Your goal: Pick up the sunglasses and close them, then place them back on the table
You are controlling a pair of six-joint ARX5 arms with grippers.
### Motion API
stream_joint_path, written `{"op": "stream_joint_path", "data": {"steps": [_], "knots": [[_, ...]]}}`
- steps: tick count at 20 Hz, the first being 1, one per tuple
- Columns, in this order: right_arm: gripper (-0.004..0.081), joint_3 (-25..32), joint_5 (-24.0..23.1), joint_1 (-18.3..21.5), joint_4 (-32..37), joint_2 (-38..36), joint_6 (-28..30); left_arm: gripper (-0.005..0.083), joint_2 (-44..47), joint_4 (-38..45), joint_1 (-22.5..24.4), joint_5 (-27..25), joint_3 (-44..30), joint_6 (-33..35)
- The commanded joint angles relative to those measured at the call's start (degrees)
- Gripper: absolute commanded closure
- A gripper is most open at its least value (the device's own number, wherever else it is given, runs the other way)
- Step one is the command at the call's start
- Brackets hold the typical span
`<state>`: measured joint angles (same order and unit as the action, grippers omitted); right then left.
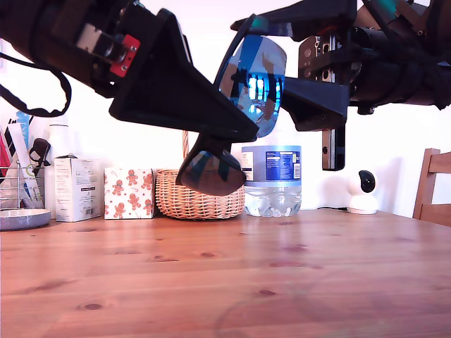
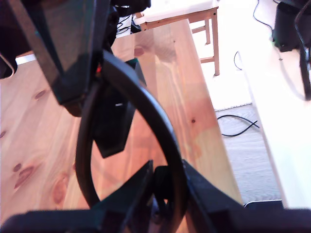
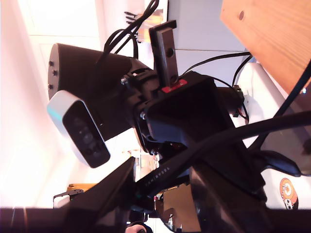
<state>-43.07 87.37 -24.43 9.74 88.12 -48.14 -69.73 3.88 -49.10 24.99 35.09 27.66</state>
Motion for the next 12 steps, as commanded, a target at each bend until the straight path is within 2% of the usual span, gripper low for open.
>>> {"op": "stream_joint_path", "data": {"steps": [1,6,12], "knots": [[0.0452,0.9,0.6,-0.6,-0.5,0.5,0.6,0.0648,1.6,2.0,1.1,-1.6,0.0,-0.5],[0.0432,0.9,0.0,2.2,-1.1,0.5,0.7,0.0648,2.3,-1.4,1.1,-3.6,0.0,1.0],[0.0431,0.9,-2.5,3.0,-2.4,0.6,2.7,0.0648,2.3,-4.0,1.2,-4.6,0.0,1.2]]}}
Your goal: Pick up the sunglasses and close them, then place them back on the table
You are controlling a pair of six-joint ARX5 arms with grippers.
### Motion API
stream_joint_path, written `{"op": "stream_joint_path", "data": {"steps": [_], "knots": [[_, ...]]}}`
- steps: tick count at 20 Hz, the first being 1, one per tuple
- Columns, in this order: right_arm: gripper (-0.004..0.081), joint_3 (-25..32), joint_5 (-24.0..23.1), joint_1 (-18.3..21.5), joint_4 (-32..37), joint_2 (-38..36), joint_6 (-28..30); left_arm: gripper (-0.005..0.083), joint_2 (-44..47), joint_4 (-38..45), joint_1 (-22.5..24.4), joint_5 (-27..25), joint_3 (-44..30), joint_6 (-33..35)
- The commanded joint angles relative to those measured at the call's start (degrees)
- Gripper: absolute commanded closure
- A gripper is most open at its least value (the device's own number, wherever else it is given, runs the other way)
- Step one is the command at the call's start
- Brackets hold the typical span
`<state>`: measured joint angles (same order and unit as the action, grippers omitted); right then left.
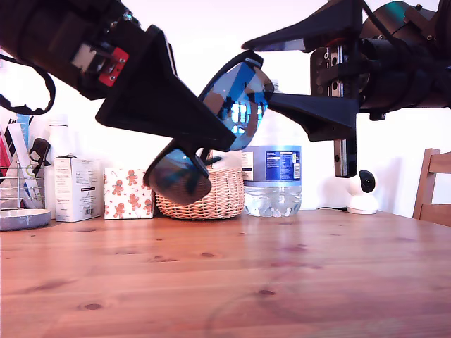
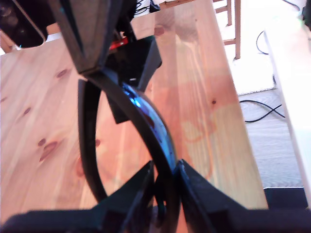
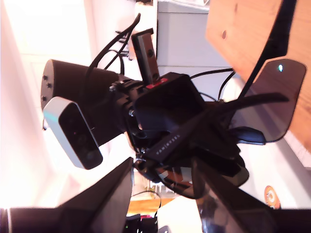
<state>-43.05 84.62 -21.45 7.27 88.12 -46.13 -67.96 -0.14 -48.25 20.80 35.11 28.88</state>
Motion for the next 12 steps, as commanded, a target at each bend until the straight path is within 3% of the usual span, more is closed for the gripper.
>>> {"op": "stream_joint_path", "data": {"steps": [1,10,12], "knots": [[0.0431,0.9,0.2,0.0,-0.1,0.6,1.1,0.0648,0.5,-0.4,0.3,-0.5,0.0,-0.1],[0.0432,0.9,-6.7,6.6,-1.9,0.6,6.9,0.0648,0.5,-2.0,0.3,-0.7,0.0,0.0],[0.0432,0.9,-10.3,7.4,-1.7,0.6,11.8,0.0648,0.6,-1.5,0.3,0.9,0.0,-0.9]]}}
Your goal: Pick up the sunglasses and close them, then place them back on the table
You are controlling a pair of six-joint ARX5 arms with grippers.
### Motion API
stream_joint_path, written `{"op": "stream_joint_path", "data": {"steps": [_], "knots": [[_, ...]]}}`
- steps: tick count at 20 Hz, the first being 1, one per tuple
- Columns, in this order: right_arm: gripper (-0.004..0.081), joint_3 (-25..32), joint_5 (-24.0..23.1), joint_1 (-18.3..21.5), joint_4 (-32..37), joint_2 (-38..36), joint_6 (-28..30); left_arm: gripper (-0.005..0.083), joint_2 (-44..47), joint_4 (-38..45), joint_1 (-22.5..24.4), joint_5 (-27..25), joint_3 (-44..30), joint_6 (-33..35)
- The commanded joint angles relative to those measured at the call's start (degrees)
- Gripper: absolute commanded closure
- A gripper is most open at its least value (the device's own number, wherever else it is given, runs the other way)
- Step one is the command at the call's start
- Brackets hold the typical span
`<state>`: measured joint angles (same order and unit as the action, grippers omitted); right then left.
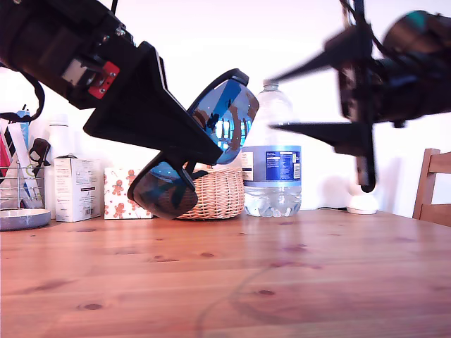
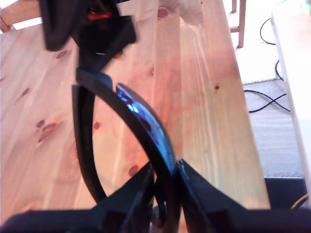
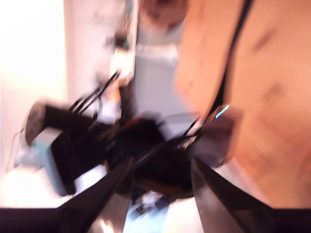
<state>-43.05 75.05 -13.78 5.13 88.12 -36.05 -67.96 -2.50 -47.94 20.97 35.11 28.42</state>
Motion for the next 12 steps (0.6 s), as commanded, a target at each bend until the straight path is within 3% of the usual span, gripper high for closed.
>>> {"op": "stream_joint_path", "data": {"steps": [1,4,8,12], "knots": [[0.0432,0.9,-3.1,-0.3,0.2,0.6,4.6,0.0648,0.6,1.5,0.0,3.0,0.0,-2.2],[0.0432,0.9,-11.0,-1.7,0.1,0.6,10.6,0.0648,0.6,5.4,0.0,8.0,0.0,-6.2],[0.0432,0.9,-21.7,-3.3,0.7,0.6,12.2,0.0648,0.5,9.6,0.0,11.8,0.0,-10.4],[0.0415,0.9,-23.4,-3.5,3.9,1.2,11.3,0.0648,0.3,12.2,0.1,13.3,-0.1,-11.8]]}}
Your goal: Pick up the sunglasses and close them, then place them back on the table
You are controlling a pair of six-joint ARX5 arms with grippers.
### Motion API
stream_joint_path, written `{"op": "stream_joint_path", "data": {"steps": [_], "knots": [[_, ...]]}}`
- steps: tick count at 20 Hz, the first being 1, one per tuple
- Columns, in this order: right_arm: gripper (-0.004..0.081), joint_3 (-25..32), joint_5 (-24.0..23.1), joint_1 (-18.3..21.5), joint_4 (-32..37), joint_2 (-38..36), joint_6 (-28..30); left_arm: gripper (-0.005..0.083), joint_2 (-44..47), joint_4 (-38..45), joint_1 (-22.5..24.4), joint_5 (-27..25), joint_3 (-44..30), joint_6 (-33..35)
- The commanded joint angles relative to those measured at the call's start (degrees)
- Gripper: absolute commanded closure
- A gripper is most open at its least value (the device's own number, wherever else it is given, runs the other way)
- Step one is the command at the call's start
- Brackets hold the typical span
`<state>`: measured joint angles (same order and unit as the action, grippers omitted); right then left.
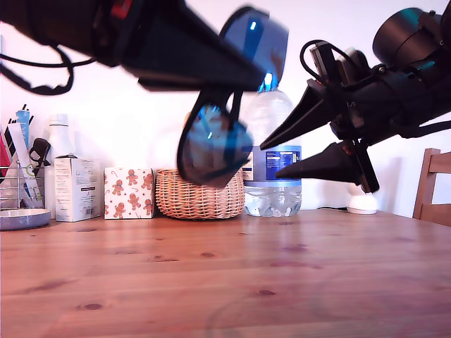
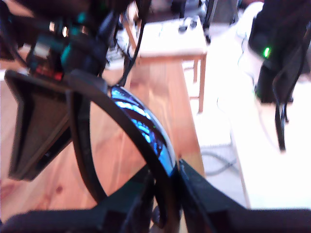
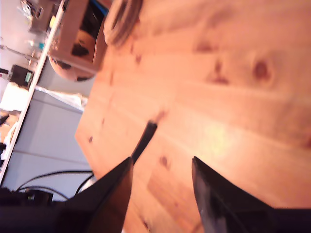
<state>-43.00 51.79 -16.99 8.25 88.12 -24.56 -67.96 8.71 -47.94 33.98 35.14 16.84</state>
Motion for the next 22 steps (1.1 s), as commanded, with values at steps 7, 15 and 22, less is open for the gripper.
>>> {"op": "stream_joint_path", "data": {"steps": [7,15,22], "knots": [[0.0414,0.9,1.2,-0.2,8.5,6.3,-9.6,0.0648,-0.7,11.4,0.9,0.0,-6.4,-0.5],[0.0397,-2.5,1.9,-2.8,17.2,12.5,-16.7,0.0648,-1.4,27.1,2.2,-0.5,-14.2,-4.9],[0.0394,-7.6,10.7,-7.1,20.7,17.0,-14.0,0.0648,-2.6,31.7,2.2,-0.5,-15.1,-7.0]]}}
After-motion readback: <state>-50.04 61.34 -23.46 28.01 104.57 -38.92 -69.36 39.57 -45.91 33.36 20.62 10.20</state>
